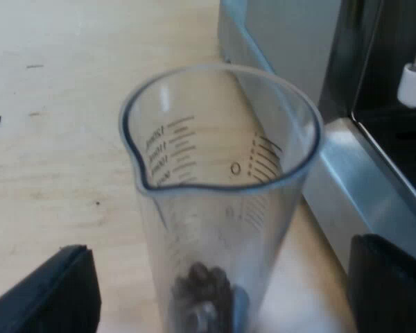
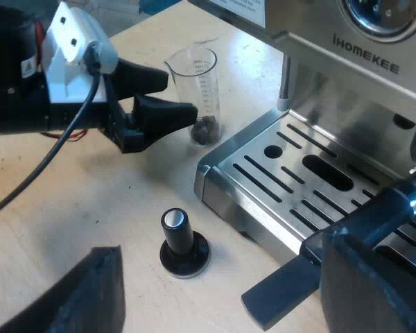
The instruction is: Pour the beans into the coffee machine
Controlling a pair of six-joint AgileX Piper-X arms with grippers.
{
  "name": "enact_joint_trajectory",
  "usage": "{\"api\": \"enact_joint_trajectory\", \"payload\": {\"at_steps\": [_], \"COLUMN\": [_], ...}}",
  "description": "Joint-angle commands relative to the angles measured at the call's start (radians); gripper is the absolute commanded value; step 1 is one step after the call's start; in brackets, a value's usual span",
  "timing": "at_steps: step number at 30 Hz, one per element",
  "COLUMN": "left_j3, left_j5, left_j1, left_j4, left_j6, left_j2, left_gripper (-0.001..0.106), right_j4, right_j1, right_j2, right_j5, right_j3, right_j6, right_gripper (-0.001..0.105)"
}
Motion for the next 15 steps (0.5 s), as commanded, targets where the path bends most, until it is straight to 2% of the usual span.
{"api": "enact_joint_trajectory", "payload": {"at_steps": [1, 4, 15], "left_j3": [-0.021, -0.070, -0.125], "left_j5": [-0.012, -0.012, -0.012], "left_j1": [-0.005, -0.005, -0.005], "left_j4": [-0.026, -0.042, -0.054], "left_j6": [-0.003, -0.003, -0.003], "left_j2": [0.013, 0.069, 0.133], "left_gripper": [0.091, 0.091, 0.090], "right_j4": [-0.013, -0.013, -0.013], "right_j1": [0.001, 0.001, 0.001], "right_j2": [-0.004, -0.004, -0.004], "right_j5": [-0.001, -0.001, -0.001], "right_j3": [-0.010, -0.010, -0.010], "right_j6": [-0.003, -0.003, -0.003], "right_gripper": [0.062, 0.062, 0.062]}}
